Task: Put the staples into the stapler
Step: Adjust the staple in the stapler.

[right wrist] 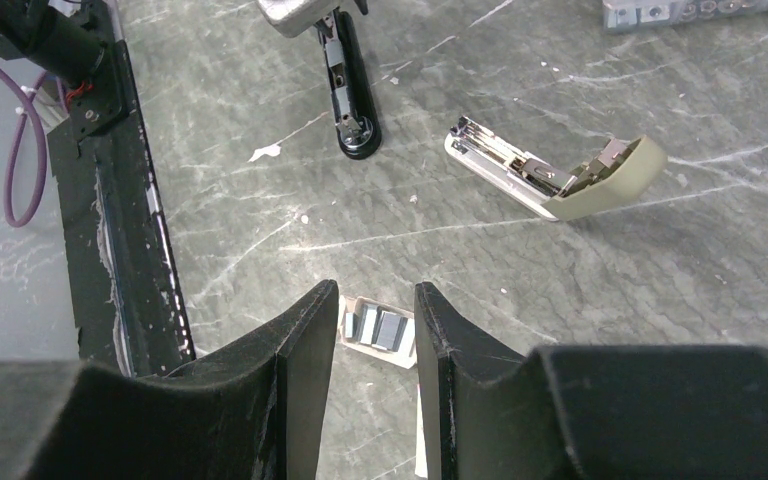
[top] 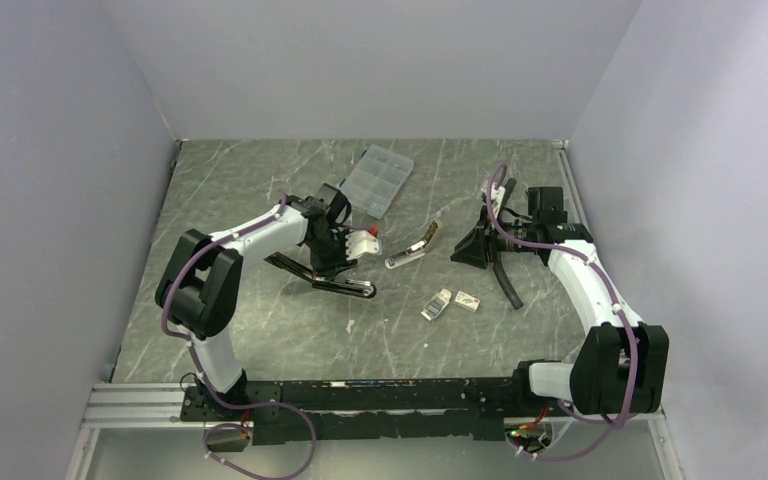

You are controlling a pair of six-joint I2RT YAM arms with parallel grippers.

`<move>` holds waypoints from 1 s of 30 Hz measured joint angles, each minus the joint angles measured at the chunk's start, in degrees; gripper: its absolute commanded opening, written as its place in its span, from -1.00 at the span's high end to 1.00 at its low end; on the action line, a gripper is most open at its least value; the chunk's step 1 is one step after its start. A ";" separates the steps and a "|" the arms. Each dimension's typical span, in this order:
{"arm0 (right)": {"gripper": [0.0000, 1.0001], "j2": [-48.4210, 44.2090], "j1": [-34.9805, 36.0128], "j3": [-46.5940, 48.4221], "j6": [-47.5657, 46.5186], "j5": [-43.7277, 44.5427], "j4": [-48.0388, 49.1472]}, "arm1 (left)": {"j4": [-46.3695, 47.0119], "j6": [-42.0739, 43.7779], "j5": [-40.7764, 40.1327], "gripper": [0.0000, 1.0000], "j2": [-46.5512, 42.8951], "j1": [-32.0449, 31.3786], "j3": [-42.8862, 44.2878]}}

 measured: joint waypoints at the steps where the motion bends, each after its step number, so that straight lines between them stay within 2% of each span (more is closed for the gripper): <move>1: 0.24 0.00 0.00 0.00 0.00 0.00 0.00 | 0.00 0.00 0.00 0.16 0.00 -0.07 0.00; 30: 0.24 -0.07 -1.46 0.00 0.00 -0.02 0.00 | -0.13 -1.46 -0.04 0.17 1.55 -4.57 1.64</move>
